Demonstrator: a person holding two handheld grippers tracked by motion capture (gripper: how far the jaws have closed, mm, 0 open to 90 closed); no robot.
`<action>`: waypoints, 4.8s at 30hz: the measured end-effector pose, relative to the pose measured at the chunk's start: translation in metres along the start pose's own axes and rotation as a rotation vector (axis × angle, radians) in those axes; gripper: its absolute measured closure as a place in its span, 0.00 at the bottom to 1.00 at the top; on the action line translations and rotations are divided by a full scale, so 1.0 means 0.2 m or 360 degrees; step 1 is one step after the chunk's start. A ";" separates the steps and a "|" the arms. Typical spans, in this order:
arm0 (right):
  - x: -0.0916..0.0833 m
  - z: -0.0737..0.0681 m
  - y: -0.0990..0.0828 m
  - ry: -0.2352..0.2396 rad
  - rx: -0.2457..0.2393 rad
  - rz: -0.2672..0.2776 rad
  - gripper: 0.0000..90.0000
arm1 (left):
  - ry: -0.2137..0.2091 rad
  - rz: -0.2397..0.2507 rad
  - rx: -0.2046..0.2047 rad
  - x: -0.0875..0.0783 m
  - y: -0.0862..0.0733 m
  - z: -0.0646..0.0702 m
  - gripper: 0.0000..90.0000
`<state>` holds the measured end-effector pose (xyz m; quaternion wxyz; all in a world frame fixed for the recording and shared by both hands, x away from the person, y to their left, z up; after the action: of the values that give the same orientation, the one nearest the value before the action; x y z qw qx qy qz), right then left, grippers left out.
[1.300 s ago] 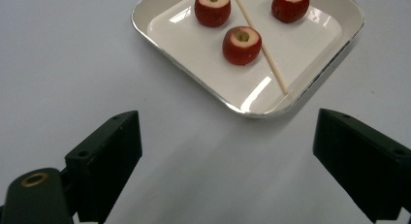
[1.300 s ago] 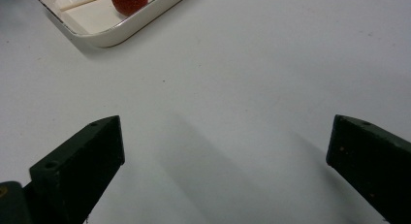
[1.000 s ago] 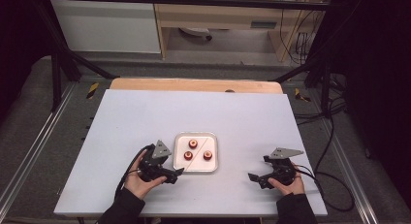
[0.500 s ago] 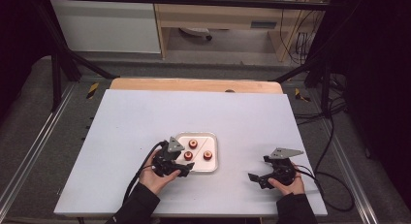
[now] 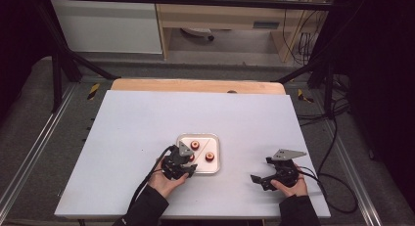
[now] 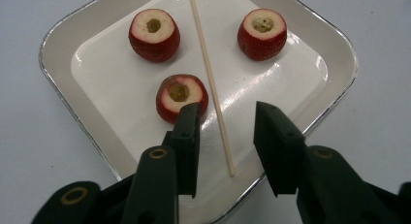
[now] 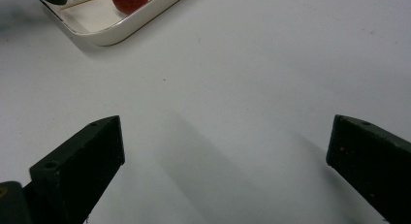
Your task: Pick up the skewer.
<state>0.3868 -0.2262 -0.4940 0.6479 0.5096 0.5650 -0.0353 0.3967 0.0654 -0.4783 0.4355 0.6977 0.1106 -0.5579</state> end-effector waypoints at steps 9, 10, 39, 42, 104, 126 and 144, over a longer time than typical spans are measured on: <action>0.00 0.00 0.00 0.0000 0.0000 0.0003 0.01 | 0.0032 -0.0022 -0.0015 0.04 0.01 0.01 0.88; 0.00 0.00 0.00 0.0000 0.0000 0.0003 0.01 | 0.0039 -0.0017 -0.0013 0.04 0.01 0.01 0.88; 0.01 0.00 0.00 -0.0001 -0.0008 0.0001 0.01 | 0.0045 0.0071 -0.0062 0.03 0.00 0.01 0.99; 0.01 0.00 0.00 0.0000 -0.0008 0.0000 0.01 | 0.0040 0.0087 -0.0059 0.01 0.01 0.00 0.99; 0.03 -0.35 0.24 -0.0374 -0.0808 -0.0181 0.12 | -0.0148 -0.0003 0.0471 -0.14 0.07 0.21 0.99; 0.08 -0.36 0.23 -0.0425 -0.1315 -0.0229 0.46 | -0.0200 -0.0071 0.0688 -0.07 0.19 0.40 0.99; 0.12 -0.34 0.21 -0.0476 -0.1726 -0.0324 0.83 | -0.0203 -0.0122 0.0741 -0.07 0.19 0.41 0.99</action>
<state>0.3741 -0.1462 -0.4761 0.8831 0.0368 0.4506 0.1258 0.3598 -0.0125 -0.4471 0.2477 0.7379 -0.0222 -0.6275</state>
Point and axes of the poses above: each handheld gripper's, and its own axes: x roughly forward along the jaws, y roughly out of its top, z roughly to its right, the point moved 6 cm from there along x, roughly forward along the jaws, and after that the axes turned 11 degrees about -z, right-handed, at the moved point
